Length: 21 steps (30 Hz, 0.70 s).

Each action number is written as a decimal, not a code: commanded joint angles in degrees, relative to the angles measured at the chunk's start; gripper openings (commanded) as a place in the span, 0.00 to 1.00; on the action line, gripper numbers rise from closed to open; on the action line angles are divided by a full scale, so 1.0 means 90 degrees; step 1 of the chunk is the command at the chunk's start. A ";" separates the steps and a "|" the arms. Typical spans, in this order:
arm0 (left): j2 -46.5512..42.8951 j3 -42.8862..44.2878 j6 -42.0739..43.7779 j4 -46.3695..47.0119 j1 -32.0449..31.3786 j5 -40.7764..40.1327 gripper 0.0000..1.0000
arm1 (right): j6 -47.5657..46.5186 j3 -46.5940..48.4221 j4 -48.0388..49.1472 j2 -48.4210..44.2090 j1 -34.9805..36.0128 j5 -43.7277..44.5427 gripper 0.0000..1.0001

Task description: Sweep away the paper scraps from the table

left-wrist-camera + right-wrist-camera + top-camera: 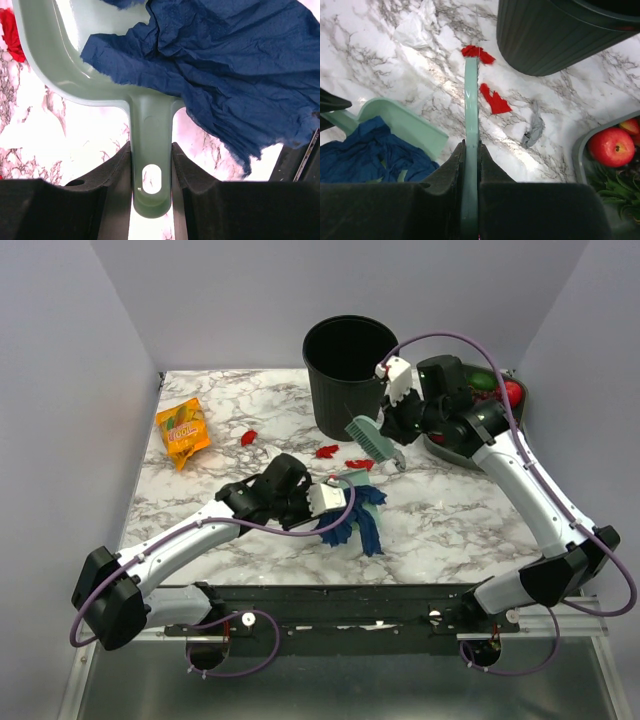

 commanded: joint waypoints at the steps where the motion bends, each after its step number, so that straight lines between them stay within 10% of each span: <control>1: -0.0112 0.0151 0.0124 -0.0171 0.0036 0.0377 0.00 | 0.0125 0.0419 0.0123 -0.0133 -0.0276 0.0151 0.01; 21: 0.0493 0.1292 0.0016 -0.0386 0.0310 0.1275 0.00 | -0.0022 -0.0849 0.0132 -0.0933 -0.1223 0.0843 0.01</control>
